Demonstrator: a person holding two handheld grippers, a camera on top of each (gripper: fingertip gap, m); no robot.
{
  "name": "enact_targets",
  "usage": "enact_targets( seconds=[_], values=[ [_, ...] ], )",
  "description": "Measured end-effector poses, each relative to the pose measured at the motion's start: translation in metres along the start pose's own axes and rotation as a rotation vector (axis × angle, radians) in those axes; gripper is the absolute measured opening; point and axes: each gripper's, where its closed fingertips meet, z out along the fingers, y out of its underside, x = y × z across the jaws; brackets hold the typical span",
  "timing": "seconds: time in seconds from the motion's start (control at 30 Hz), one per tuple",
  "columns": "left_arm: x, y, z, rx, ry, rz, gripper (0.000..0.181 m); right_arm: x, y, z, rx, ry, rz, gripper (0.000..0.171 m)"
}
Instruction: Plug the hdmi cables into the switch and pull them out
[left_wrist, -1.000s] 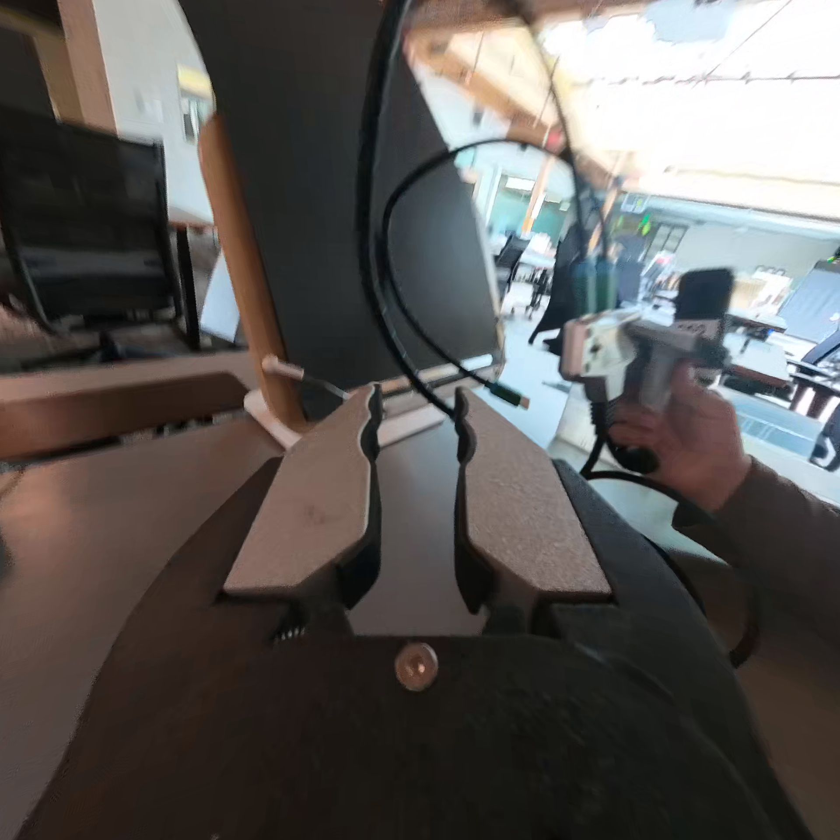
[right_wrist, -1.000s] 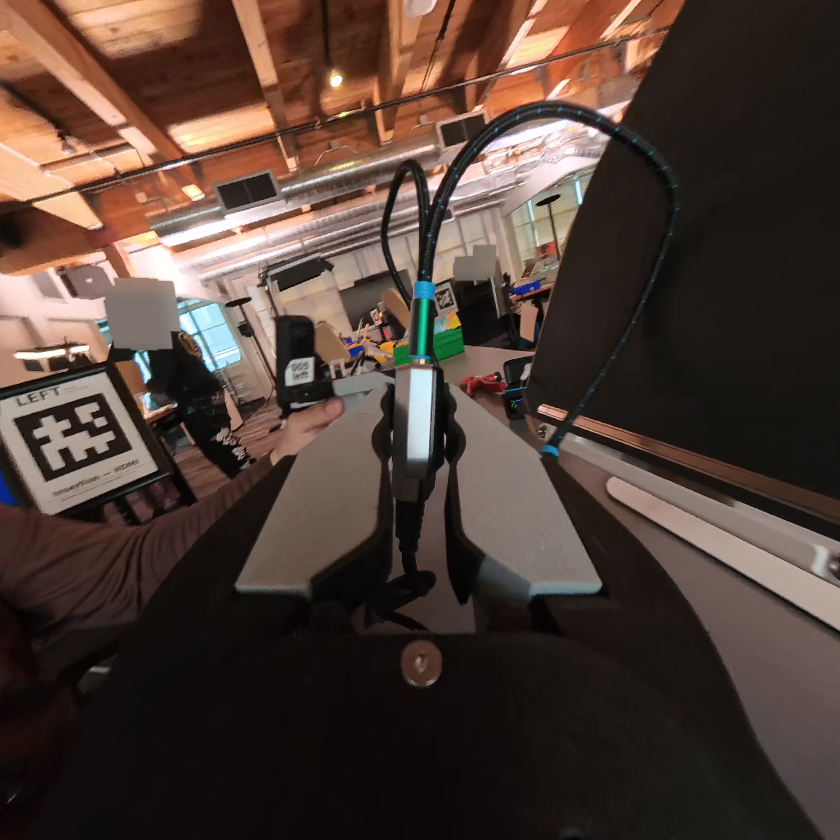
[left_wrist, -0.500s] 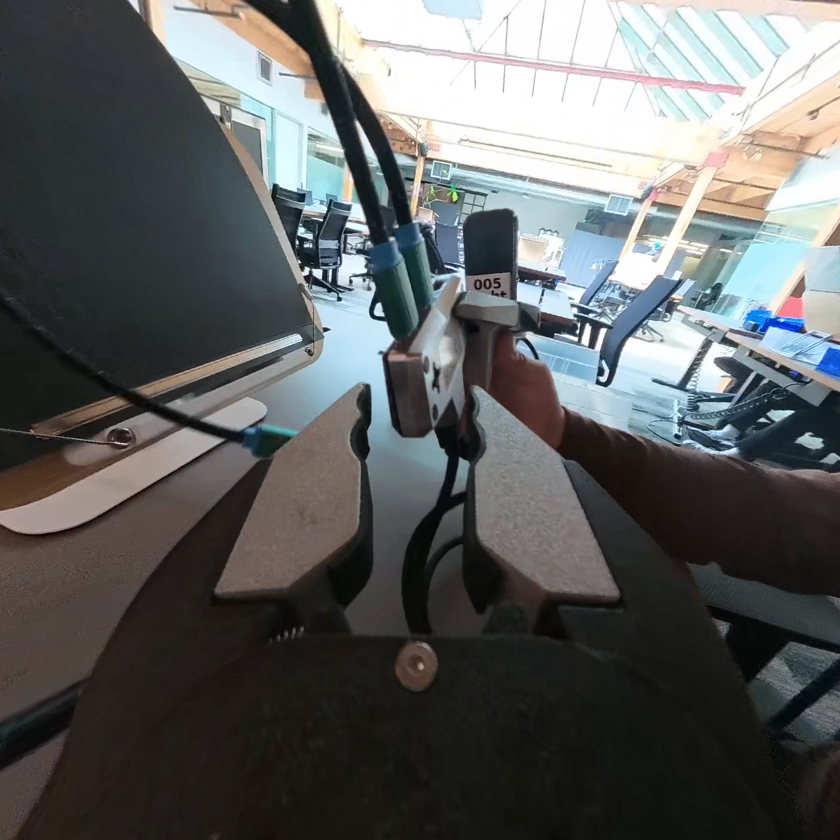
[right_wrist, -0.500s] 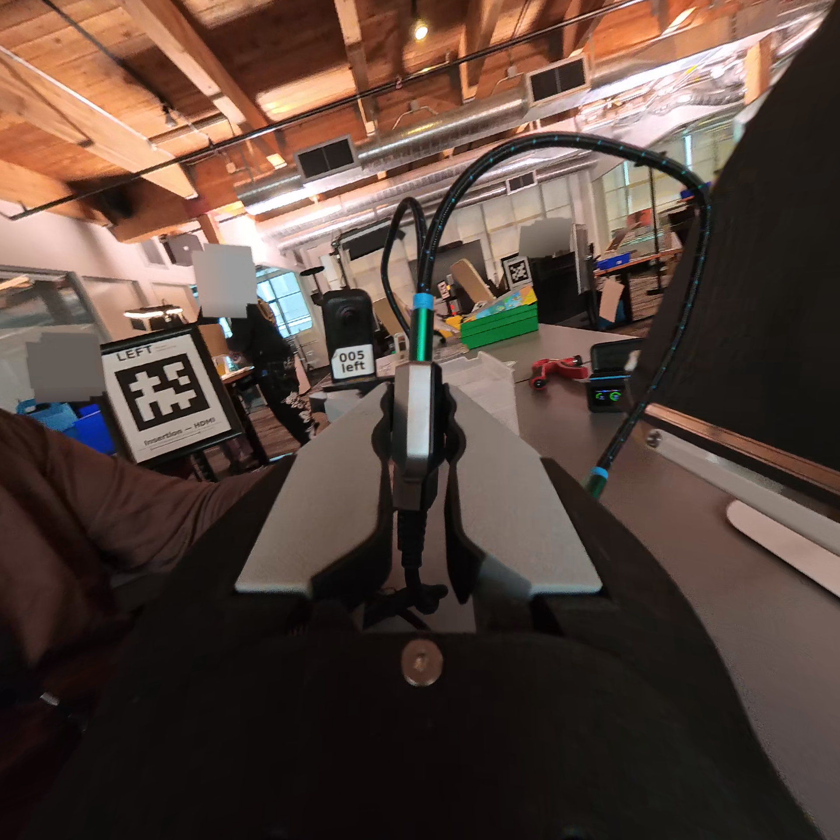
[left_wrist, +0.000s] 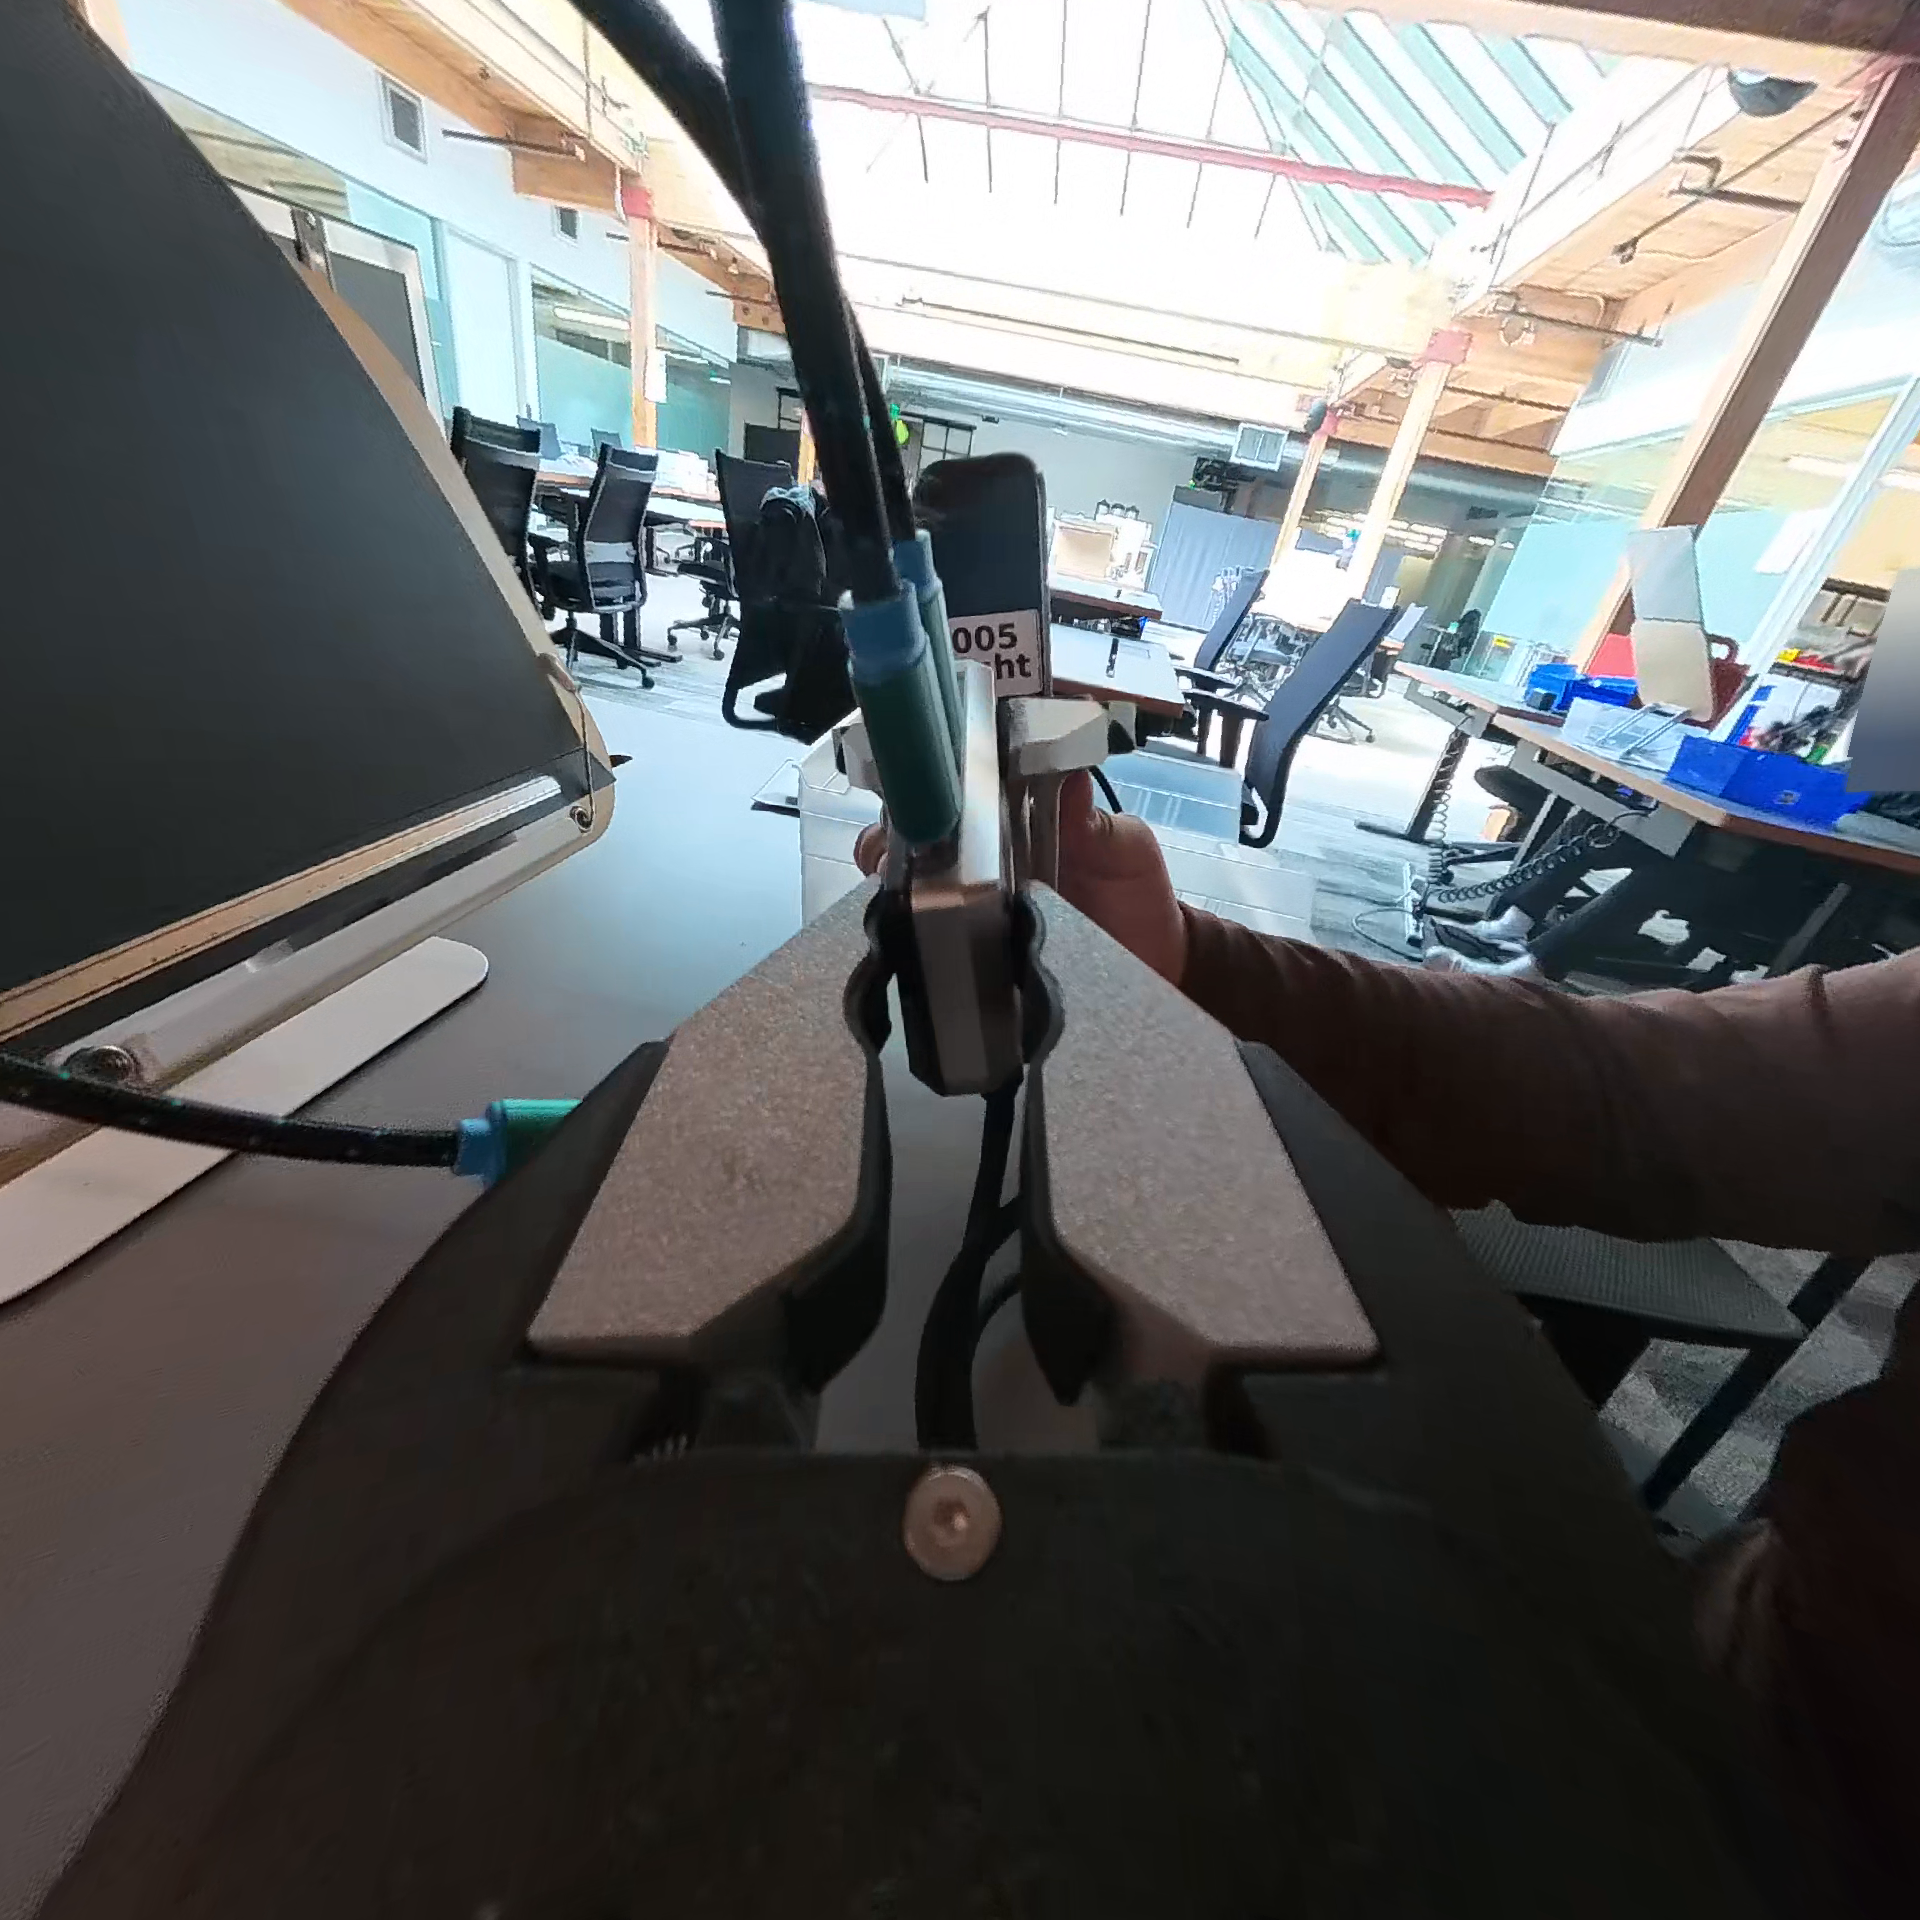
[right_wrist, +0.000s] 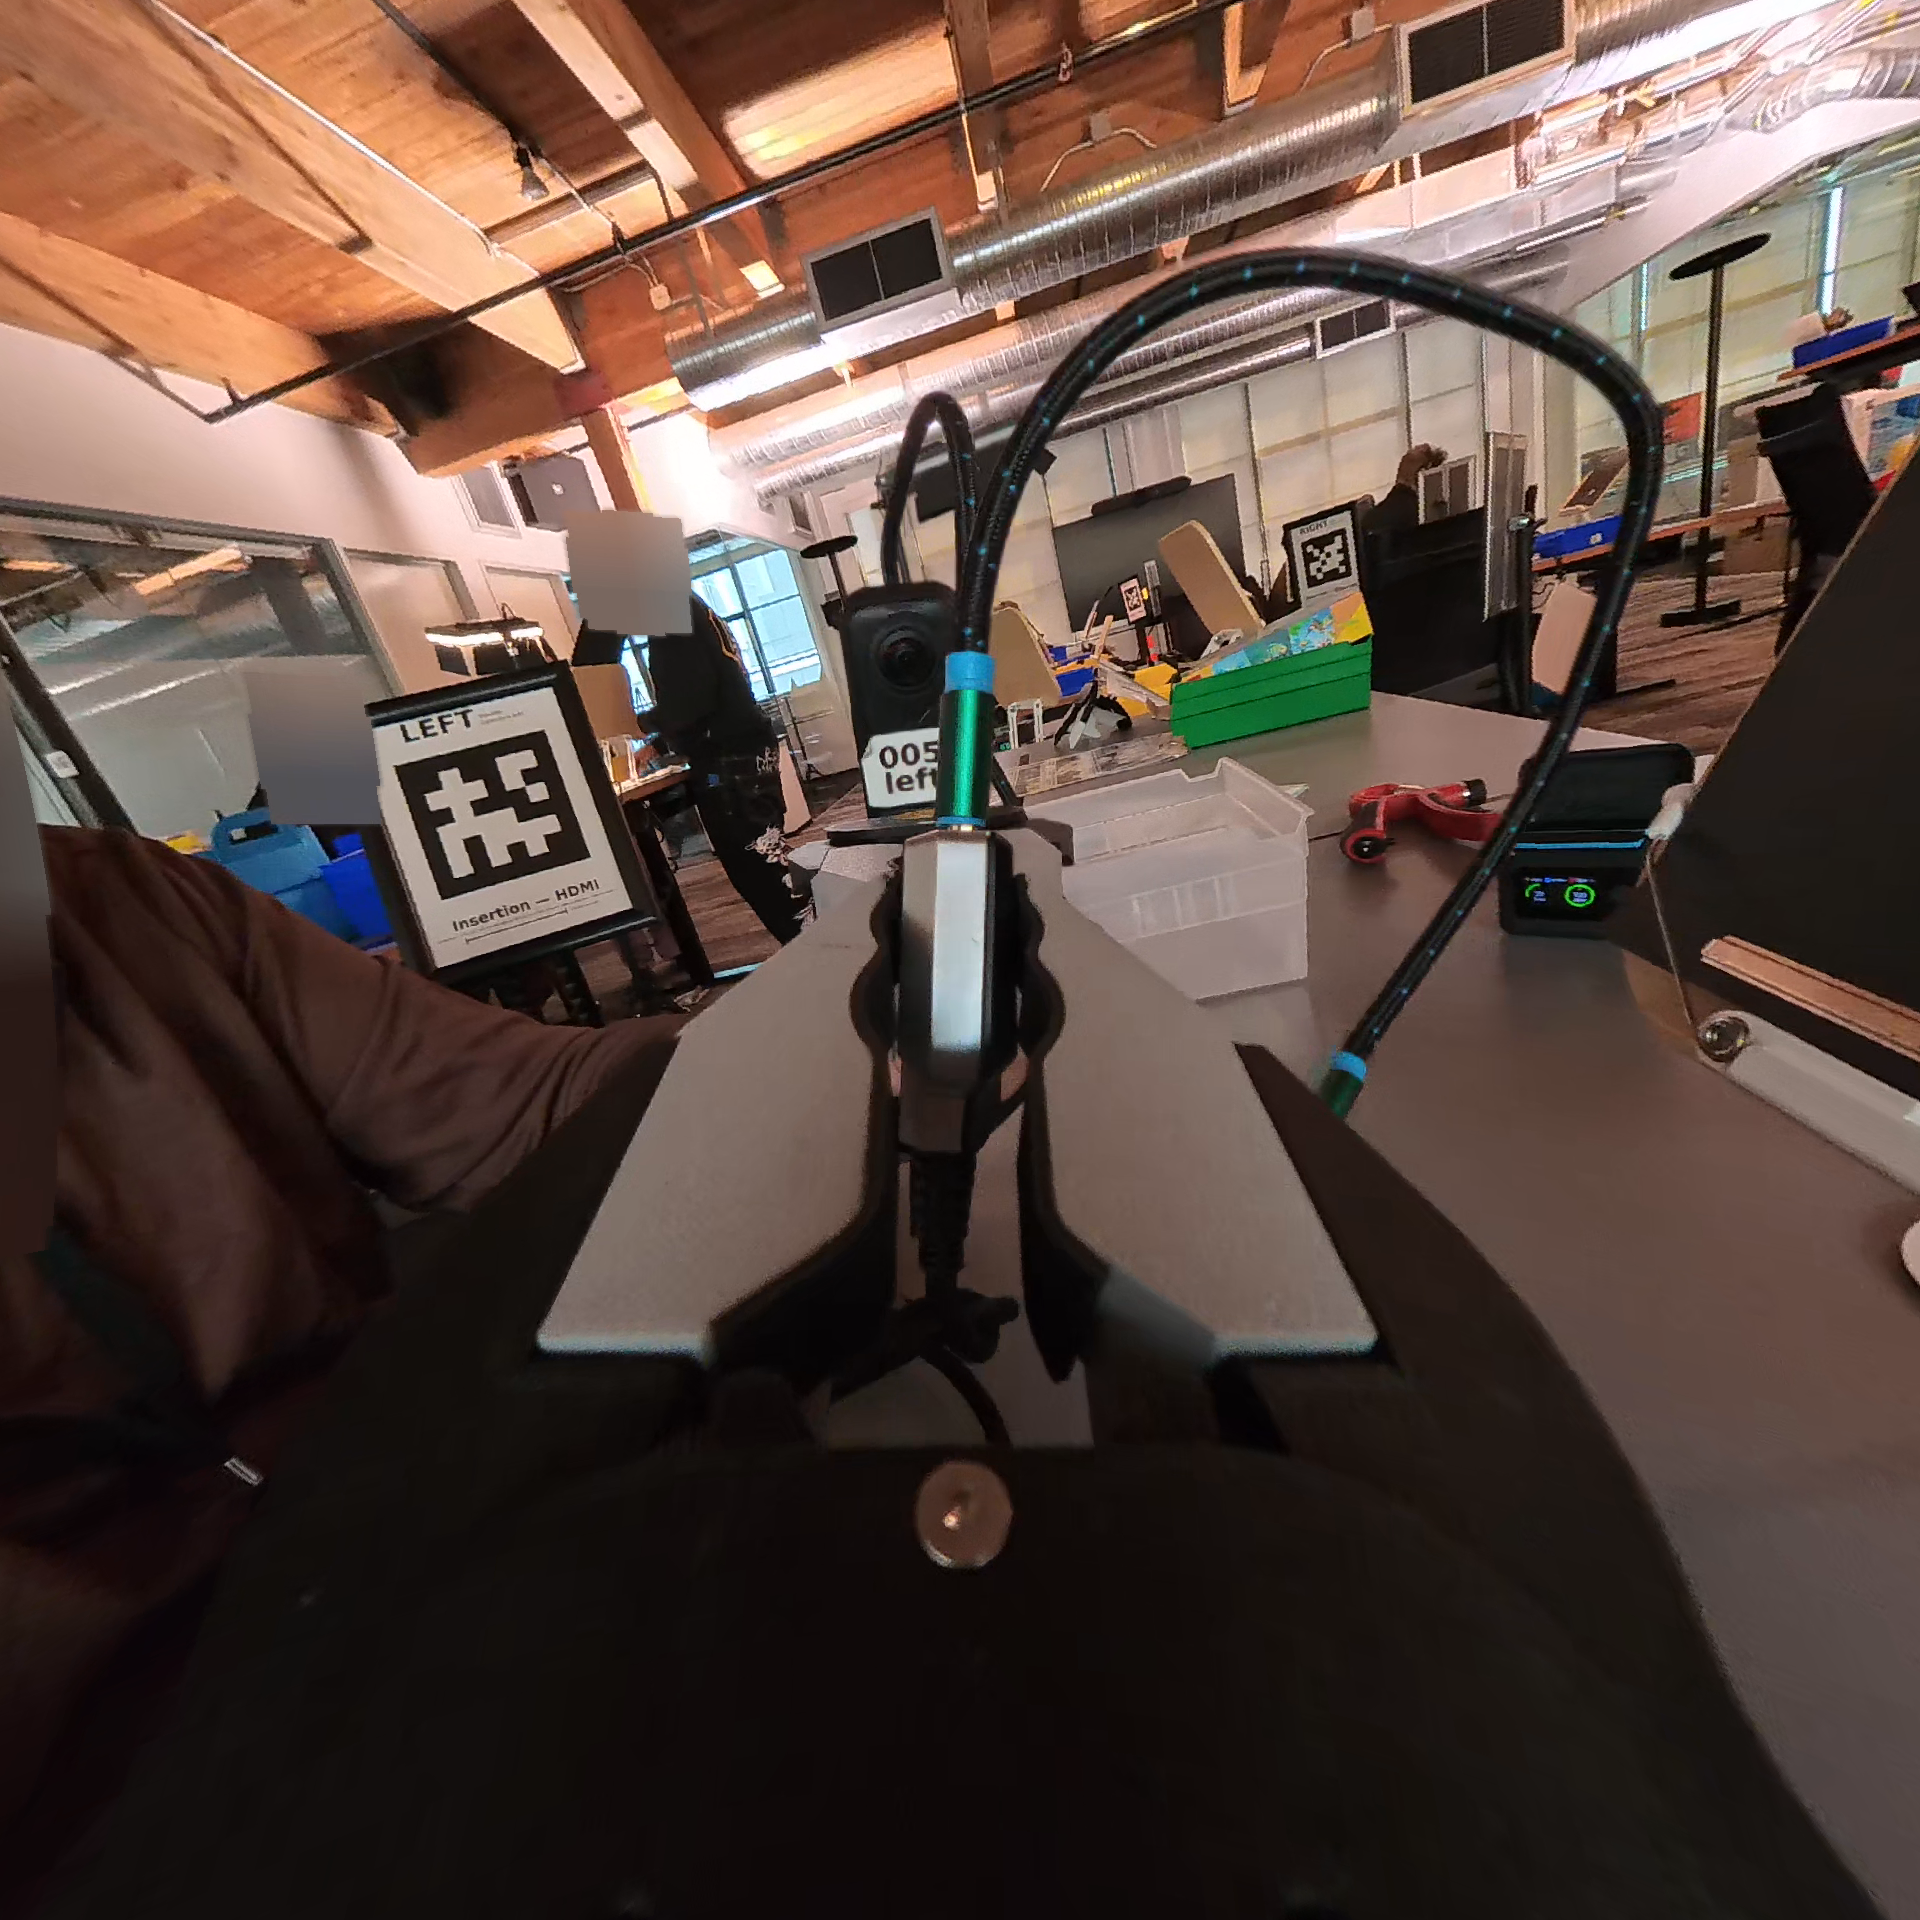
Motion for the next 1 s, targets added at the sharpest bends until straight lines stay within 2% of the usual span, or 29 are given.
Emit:
enact_targets(
  seconds=[0.23,0.47,0.57,0.67,0.83,0.87,1.0],
  values=[
    [-0.001,-0.001,0.0,0.049,0.001,0.04,0.02,0.001,0.0,0.002,0.023,-0.013,0.044,0.017],
    [-0.006,0.009,-0.005,-0.069,-0.022,0.067,0.018,0.003,0.002,0.002,-0.003,-0.011,0.081,0.019],
    [-0.009,0.016,-0.007,-0.131,-0.042,0.079,0.018,0.003,-0.009,-0.005,0.012,0.026,0.043,0.028],
    [-0.01,0.019,-0.008,-0.15,-0.033,0.06,0.018,0.004,-0.008,-0.01,-0.032,0.074,-0.012,0.028],
    [-0.008,0.023,-0.007,-0.173,-0.023,0.071,0.018,0.007,0.008,-0.004,-0.125,0.102,-0.053,0.014],
    [-0.007,0.025,-0.006,-0.182,-0.019,0.075,0.018,0.005,0.011,-0.003,-0.136,0.092,-0.06,0.0],
    [-0.011,0.031,-0.005,-0.198,-0.031,0.066,0.019,0.007,0.024,0.001,-0.191,0.089,-0.057,0.0]
  ],
)
